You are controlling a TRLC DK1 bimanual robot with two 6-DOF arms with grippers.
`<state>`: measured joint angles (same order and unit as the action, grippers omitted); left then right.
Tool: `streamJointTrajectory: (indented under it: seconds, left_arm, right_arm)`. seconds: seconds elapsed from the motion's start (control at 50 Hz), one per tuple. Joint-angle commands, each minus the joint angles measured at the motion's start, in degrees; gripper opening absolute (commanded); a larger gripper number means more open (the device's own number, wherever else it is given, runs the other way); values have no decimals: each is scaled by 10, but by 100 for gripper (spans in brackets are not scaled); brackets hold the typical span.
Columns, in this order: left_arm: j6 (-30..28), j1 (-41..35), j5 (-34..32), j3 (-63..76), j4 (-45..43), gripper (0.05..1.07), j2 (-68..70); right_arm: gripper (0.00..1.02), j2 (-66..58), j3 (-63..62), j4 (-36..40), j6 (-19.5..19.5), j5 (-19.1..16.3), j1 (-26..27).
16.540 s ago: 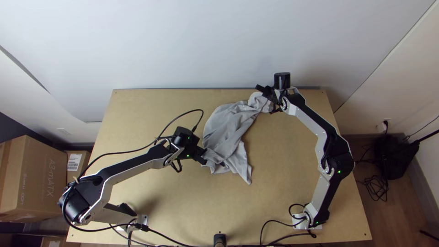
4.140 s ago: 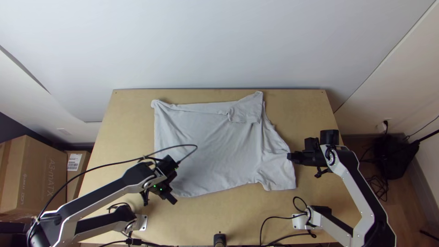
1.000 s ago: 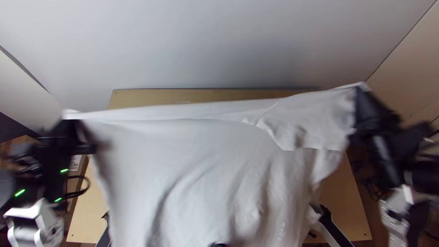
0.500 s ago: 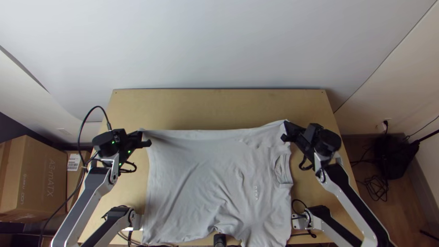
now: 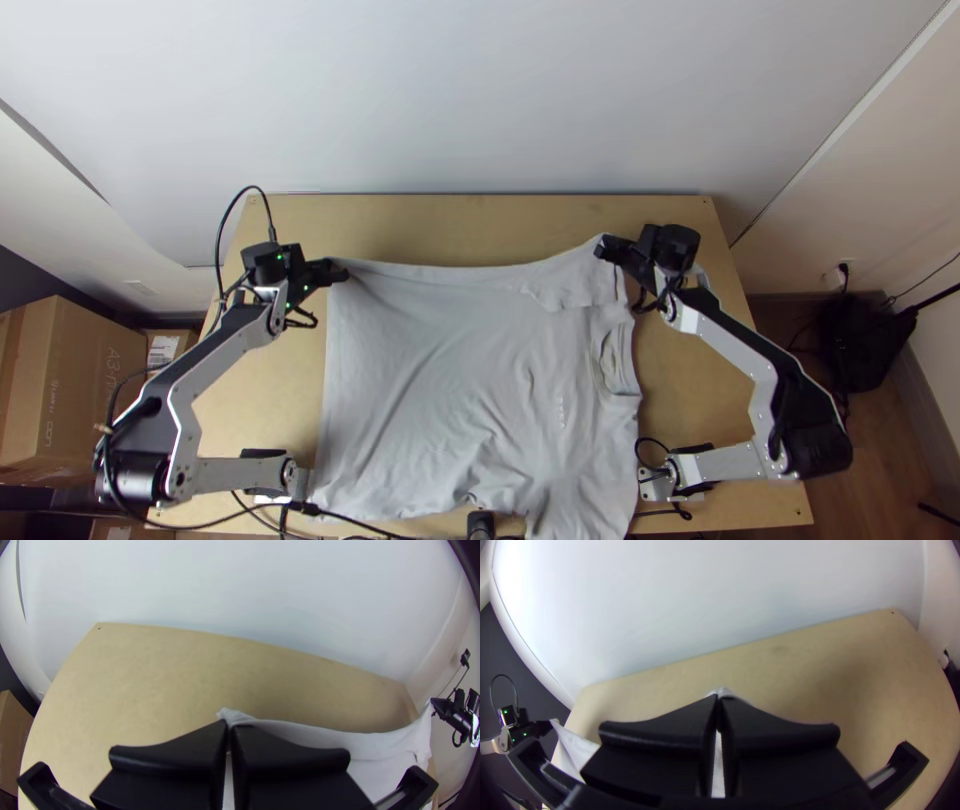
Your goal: Fold the t-shirt
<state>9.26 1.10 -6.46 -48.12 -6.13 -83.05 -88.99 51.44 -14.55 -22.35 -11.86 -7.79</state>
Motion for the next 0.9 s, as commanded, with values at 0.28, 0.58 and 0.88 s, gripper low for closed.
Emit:
streamJointTrajectory:
  seconds: [0.28, 0.58, 0.88]
  left_arm:
    - [8, 16, -12, -189, 16, 8, -164]
    - [23, 29, -15, -370, 132, 8, -270]
    - [44, 31, -15, -435, 198, 8, -296]
  right_arm:
    - [2, -152, 195, 62, -9, 1, 15]
    - [2, -249, 354, 170, -15, 17, 13]
    - [2, -304, 473, 295, -23, 39, 10]
